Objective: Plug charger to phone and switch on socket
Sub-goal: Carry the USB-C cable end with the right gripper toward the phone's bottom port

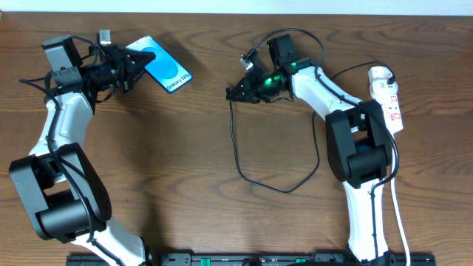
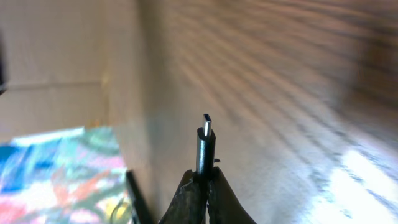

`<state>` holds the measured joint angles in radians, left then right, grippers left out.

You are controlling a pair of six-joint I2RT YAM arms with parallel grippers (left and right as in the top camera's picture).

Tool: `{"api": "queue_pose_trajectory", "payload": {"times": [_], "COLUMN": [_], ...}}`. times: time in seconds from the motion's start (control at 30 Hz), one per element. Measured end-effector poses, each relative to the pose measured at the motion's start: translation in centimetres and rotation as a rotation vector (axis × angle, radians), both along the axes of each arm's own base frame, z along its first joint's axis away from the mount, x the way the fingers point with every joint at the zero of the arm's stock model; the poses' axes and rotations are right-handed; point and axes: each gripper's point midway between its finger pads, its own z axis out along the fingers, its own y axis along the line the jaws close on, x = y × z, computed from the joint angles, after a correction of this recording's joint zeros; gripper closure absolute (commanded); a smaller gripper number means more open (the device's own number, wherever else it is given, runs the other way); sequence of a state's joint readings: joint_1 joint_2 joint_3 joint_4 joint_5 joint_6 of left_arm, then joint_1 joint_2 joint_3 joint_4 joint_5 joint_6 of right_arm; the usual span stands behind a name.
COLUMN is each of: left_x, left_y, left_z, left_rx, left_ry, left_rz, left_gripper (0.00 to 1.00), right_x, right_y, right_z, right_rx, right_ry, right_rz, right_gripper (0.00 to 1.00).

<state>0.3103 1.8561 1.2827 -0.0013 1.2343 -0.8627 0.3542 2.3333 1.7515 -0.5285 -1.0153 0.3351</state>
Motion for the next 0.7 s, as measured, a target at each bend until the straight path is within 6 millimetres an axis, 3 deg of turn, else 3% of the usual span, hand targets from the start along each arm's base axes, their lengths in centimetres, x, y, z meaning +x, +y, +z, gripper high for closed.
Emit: {"api": "queue_pose_trajectory", "payload": {"times": [0.23,0.53,0.7], "left_x": [-1.1,-2.8,-2.9], "left_y": [-1.0,-2.1,-2.2], "left_z": [1.2,3.2,3.3], "left_rx": [-0.033,-0.088,-0.093], "left_ry": [-0.074,-0.193,-0.197], "left_rz": [-0.101,-0.239,-0.247], "left_gripper": [0.93,0.93,0.93], "right_x": [-1.9,-7.3,-8.3], "right_y": [1.3,3.7,4.4], "right_z": [3.0,9.4,10.4], "right_rx": [0.119,0.093,0.118], "right_ry": [-0.075,-0.201,-0.221], "right_rz": [0.123,0.256,0.289], "right_gripper": [0.99,0.99,0.99]}}
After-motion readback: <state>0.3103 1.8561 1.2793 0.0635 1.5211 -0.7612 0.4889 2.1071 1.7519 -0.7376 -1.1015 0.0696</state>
